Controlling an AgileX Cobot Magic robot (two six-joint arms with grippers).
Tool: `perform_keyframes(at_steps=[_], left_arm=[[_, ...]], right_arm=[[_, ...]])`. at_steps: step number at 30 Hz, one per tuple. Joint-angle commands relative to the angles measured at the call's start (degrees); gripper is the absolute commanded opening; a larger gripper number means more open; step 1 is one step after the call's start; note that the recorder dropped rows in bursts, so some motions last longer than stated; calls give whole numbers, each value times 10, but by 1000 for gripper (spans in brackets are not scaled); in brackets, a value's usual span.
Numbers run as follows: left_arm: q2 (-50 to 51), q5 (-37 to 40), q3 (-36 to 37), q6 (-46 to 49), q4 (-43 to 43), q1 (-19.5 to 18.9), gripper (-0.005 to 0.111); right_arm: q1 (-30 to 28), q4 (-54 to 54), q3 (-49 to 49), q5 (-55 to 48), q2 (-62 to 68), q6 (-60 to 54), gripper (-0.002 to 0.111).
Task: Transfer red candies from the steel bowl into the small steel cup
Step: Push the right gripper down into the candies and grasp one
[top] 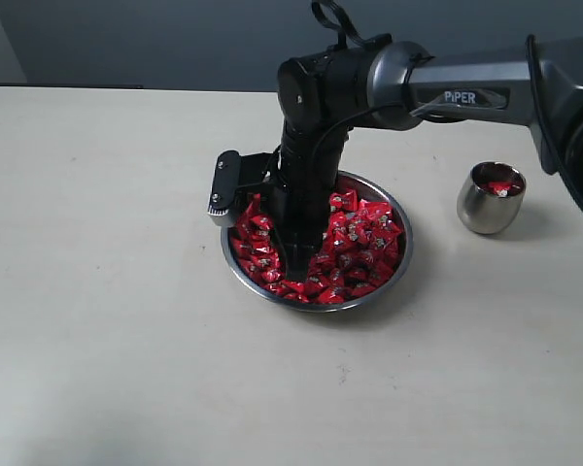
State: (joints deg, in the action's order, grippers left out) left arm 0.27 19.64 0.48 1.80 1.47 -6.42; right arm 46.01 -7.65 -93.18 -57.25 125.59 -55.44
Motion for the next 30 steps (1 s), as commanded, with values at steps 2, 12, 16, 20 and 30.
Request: perform_keyframes(at_steps=[2,12,16,20,30], left_arm=[[-3,-5,-5,-1,1,2,0],[-3,-5,-5,-1,1,2,0],[-3,-5,-5,-1,1,2,0],[-3,-5,-5,-1,1,2,0],[-3,-5,-5,-1,1,2,0]], right_arm=[[4,-6,-3,7,-1,-1,31],[4,-3,-3,22,0,-1,31],[4,-3,-3,22,0,-1,31],[4,-3,-3,22,0,-1,31],[4,9,-2,17,12,-1,31]])
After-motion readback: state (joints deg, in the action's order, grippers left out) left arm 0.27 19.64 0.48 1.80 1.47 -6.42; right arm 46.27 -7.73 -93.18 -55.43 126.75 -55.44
